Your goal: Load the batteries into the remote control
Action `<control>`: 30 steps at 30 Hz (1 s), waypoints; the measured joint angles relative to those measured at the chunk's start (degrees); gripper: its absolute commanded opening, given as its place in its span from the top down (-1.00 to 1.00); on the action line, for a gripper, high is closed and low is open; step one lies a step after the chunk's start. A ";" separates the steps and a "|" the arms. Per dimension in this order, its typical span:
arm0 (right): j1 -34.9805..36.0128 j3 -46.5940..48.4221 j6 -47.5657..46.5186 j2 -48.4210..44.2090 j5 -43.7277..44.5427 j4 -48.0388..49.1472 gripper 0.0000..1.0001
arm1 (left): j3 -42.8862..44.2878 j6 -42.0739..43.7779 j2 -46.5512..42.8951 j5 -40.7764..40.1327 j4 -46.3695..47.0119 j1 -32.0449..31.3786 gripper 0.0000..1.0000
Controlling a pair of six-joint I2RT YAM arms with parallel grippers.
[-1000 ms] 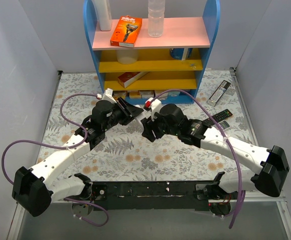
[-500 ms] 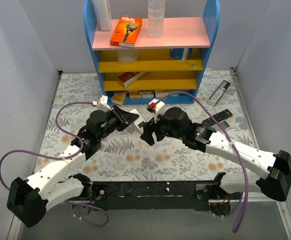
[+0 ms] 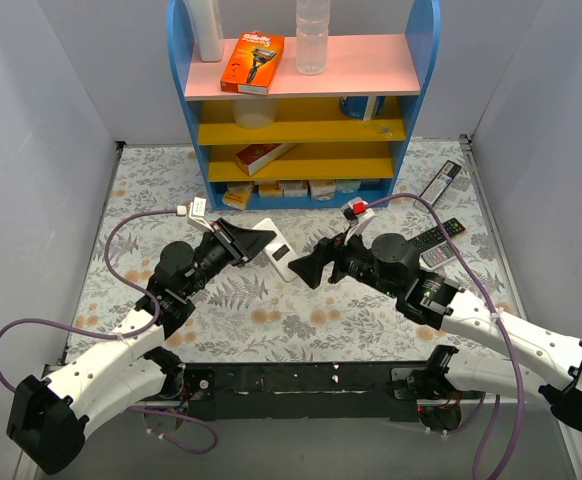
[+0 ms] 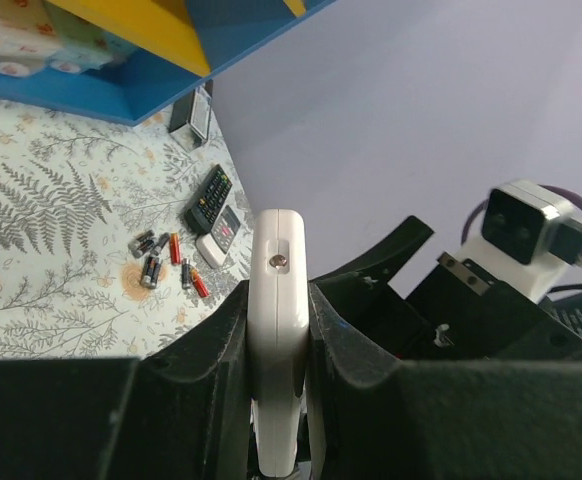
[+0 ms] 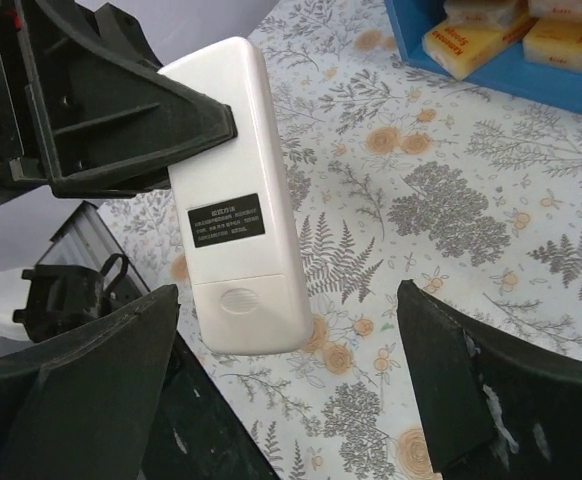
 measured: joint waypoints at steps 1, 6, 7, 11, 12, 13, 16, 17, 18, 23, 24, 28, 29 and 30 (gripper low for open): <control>-0.20 -0.59 1.11 0.00 -0.42 0.98 -0.89 | -0.46 0.33 -0.24 0.59 1.16 0.00 1.00; -1.53 -5.66 6.82 -0.13 -2.80 5.66 -0.76 | -0.74 1.73 0.20 3.65 5.16 0.00 1.00; -2.01 -6.69 8.24 -0.13 -3.78 6.58 -0.74 | -0.74 2.23 0.37 4.11 5.95 0.00 1.00; -3.98 -9.46 12.52 -0.13 -7.32 11.52 -0.51 | -1.36 2.60 1.25 4.90 8.81 0.04 1.00; -4.44 -10.25 13.62 -0.15 -8.15 12.94 -0.49 | -1.36 2.64 1.55 5.18 9.33 0.04 1.00; -4.87 -11.08 14.56 -0.15 -9.03 14.45 -0.48 | -1.36 2.71 1.90 5.38 9.81 0.04 1.00; -6.23 -13.11 17.29 -0.20 -11.43 18.12 -0.43 | -1.44 2.29 2.95 5.88 11.45 0.04 1.00; -6.73 -13.57 18.10 -0.20 -12.11 18.93 -0.42 | -1.60 2.05 3.21 5.92 12.13 0.04 1.00; -7.78 -14.19 19.30 -0.20 -13.42 20.44 -0.41 | -1.95 1.44 3.58 5.95 13.46 0.04 1.00; -9.07 -14.19 20.94 0.22 -15.32 22.36 -0.37 | -2.58 0.28 3.91 5.86 16.09 0.04 1.00; -9.33 -14.19 21.33 0.44 -15.74 22.86 -0.36 | -2.58 0.13 4.17 5.86 16.65 0.04 1.00; -9.66 -14.19 22.86 1.53 -16.68 24.55 -0.25 | -2.67 -0.81 5.81 5.79 18.73 0.07 1.00; -9.73 -14.19 23.10 1.81 -16.87 24.98 -0.15 | -2.89 -1.05 6.19 5.70 19.39 0.07 1.00; -9.84 -14.19 23.52 2.12 -17.05 25.29 -0.09 | -3.17 -1.36 6.47 5.55 19.93 0.11 1.00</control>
